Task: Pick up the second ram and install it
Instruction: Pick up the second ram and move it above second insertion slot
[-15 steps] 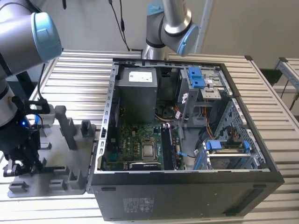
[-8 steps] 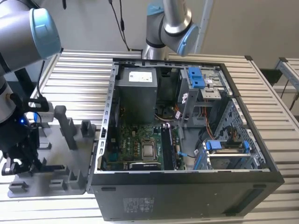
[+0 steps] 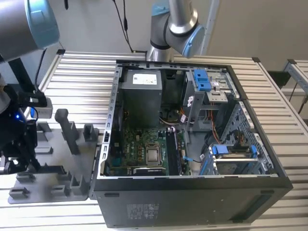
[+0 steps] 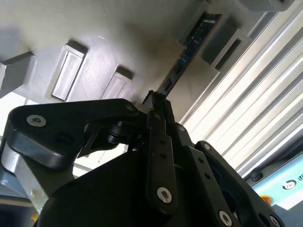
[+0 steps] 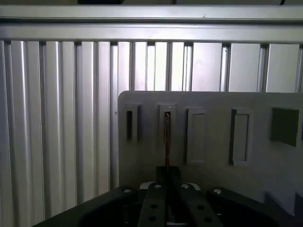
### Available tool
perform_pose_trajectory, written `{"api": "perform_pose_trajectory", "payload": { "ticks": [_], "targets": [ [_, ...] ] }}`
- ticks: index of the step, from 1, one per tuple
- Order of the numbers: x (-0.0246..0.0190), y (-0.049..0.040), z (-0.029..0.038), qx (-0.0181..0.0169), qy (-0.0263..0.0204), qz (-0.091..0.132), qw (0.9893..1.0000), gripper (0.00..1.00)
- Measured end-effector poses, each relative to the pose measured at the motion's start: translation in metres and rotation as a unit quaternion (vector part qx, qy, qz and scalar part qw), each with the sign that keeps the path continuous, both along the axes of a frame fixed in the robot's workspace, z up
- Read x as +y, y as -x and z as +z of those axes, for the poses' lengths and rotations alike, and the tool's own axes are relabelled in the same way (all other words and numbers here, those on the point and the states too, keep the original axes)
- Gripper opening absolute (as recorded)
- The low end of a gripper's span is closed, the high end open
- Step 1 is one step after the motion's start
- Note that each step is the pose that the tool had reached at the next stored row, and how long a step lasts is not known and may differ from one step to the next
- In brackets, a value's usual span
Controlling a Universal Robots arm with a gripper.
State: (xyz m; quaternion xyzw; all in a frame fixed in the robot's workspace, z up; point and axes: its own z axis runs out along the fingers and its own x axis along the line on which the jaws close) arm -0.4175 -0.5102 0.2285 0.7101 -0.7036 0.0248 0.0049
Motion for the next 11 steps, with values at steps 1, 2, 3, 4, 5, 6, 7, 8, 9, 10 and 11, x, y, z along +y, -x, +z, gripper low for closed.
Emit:
{"api": "perform_pose_trajectory", "payload": {
  "ticks": [1, 2, 3, 4, 5, 6, 7, 8, 9, 10, 11],
  "targets": [
    [0.0, 0.0, 0.0039, 0.0, 0.0, 0.0, 1.0, 0.14],
    [0.0, 0.0, 0.0079, 0.0, 0.0, 0.0, 1.0, 0.14],
    [0.0, 0.0, 0.0119, 0.0, 0.0, 0.0, 1.0, 0.14],
    [0.0, 0.0, 0.0164, 0.0, 0.0, -0.001, 1.0, 0.14],
    [0.0, -0.0001, 0.021, 0.0, 0.0, -0.001, 1.0, 0.14],
    [0.0, -0.0001, 0.0255, -0.0001, -0.0001, -0.001, 1.0, 0.14],
    [0.0, 0.0, 0.03, 0.0, 0.0, -0.001, 1.0, 0.14],
    [0.0, 0.0, 0.0346, 0.0, 0.0, -0.001, 1.0, 0.14],
    [0.0, 0.0, 0.0391, 0.0, 0.0, -0.001, 1.0, 0.14],
    [0.0, 0.0, 0.0436, 0.0001, 0.0001, -0.001, 1.0, 0.14],
    [0.0, 0.0, 0.0481, 0.0, 0.0, -0.001, 1.0, 0.14]
  ]
}}
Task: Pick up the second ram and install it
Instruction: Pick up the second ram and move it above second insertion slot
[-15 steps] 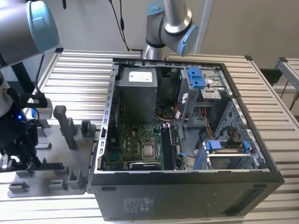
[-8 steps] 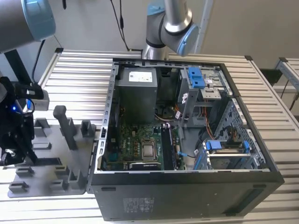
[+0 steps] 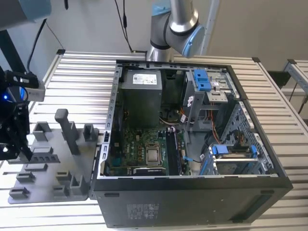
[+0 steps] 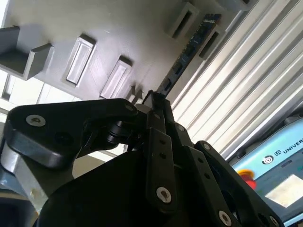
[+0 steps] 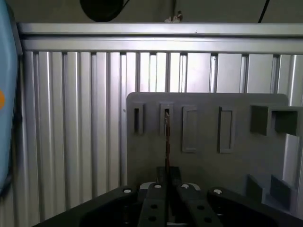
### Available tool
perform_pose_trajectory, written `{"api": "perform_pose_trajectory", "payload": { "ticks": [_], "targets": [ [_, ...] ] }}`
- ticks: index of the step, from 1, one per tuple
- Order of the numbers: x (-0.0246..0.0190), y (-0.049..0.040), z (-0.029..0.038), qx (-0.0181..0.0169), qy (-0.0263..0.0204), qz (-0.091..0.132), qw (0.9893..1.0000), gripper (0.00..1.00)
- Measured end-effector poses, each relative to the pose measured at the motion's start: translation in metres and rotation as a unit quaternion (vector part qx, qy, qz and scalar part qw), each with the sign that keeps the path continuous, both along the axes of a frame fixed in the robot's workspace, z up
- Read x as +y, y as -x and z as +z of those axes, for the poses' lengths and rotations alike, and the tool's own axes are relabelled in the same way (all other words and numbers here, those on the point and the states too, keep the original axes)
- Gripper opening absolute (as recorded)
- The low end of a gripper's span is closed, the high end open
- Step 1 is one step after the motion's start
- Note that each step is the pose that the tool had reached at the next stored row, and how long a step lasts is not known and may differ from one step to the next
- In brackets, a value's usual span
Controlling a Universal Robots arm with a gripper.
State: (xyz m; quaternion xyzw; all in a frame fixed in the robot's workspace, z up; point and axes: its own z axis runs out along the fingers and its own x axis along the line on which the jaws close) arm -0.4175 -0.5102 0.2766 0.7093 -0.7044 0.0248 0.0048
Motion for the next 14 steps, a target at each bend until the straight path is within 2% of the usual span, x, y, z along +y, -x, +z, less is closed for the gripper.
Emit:
{"api": "perform_pose_trajectory", "payload": {
  "ticks": [3, 9, 14],
  "targets": [
    [0.0, 0.0, 0.0112, 0.0, 0.0, 0.0, 1.0, 0.14],
    [0.0001, 0.0, 0.0265, -0.0003, 0.0, 0.0, 1.0, 0.14],
    [0.0001, 0.0001, 0.0492, -0.0002, 0.0, 0.0, 1.0, 0.14]
  ]
}}
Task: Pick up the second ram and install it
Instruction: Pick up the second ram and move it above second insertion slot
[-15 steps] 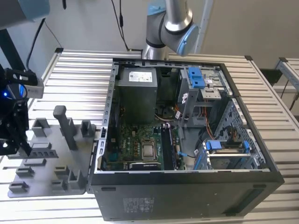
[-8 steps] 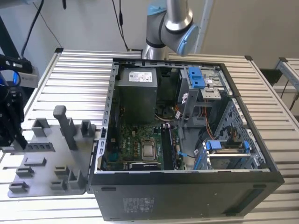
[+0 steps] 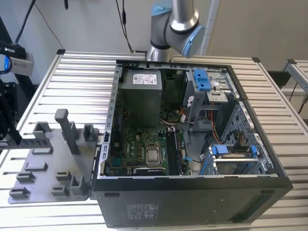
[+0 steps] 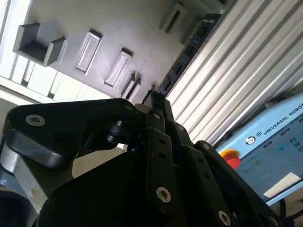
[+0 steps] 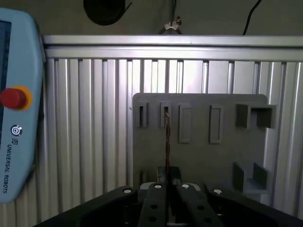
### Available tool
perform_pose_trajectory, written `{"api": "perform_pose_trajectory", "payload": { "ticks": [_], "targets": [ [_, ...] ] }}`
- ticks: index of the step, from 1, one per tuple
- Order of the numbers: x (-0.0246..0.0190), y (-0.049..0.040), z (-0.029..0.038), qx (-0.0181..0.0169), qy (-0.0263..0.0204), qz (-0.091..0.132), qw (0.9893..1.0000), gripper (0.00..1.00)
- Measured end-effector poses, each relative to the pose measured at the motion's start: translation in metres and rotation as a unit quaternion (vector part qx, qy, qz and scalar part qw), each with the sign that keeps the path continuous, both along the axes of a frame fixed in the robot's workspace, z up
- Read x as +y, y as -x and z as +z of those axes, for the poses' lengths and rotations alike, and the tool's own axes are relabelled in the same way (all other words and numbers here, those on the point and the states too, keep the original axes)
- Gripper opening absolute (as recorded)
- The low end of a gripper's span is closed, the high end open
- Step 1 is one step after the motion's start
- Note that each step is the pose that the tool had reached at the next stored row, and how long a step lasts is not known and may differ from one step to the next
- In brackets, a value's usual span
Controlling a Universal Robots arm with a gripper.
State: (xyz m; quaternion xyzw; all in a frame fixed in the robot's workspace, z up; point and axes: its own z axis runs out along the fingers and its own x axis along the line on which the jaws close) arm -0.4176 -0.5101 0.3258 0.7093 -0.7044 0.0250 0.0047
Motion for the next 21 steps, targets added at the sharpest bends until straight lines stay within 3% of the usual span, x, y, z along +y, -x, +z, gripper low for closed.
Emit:
{"api": "perform_pose_trajectory", "payload": {
  "ticks": [19, 21],
  "targets": [
    [0.0, 0.0, 0.0861, -0.0001, 0.0, 0.0, 1.0, 0.14],
    [0.0, 0.0, 0.0874, -0.0001, -0.0001, 0.0, 1.0, 0.14]
  ]
}}
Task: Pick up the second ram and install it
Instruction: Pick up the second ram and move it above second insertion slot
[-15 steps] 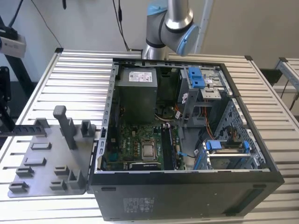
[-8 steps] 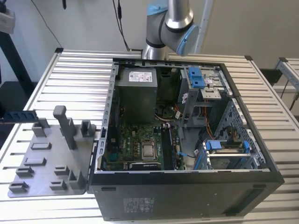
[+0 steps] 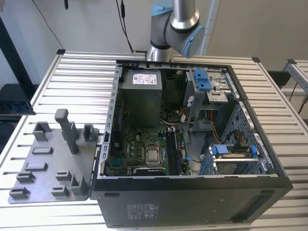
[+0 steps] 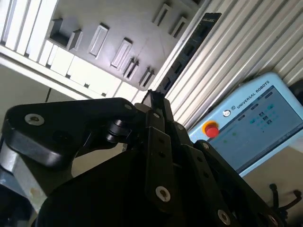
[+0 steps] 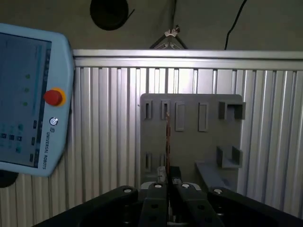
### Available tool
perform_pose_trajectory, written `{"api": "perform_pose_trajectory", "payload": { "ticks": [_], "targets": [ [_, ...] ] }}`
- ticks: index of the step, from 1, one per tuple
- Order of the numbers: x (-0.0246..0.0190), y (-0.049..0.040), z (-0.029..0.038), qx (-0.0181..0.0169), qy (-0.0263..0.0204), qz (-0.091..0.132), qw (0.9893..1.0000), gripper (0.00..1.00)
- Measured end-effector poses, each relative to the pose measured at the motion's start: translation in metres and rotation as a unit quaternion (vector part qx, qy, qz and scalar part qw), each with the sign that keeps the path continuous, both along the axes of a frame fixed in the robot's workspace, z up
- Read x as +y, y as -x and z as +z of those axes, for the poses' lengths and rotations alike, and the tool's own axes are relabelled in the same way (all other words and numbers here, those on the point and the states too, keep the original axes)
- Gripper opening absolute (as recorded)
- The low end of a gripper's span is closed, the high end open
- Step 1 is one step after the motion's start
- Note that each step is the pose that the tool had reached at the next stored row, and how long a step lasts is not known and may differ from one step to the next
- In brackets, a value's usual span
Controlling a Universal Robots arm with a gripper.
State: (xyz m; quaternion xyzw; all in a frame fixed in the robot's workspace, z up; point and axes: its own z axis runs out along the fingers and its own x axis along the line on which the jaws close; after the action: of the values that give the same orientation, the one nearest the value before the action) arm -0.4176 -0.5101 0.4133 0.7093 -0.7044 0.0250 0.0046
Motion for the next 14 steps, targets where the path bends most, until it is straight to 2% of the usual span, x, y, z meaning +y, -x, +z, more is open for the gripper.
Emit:
{"api": "perform_pose_trajectory", "payload": {
  "ticks": [14],
  "targets": [
    [0.0, -0.0004, 0.0011, 0.0001, 0.0, 0.0, 1.0, 0.14]
  ]
}}
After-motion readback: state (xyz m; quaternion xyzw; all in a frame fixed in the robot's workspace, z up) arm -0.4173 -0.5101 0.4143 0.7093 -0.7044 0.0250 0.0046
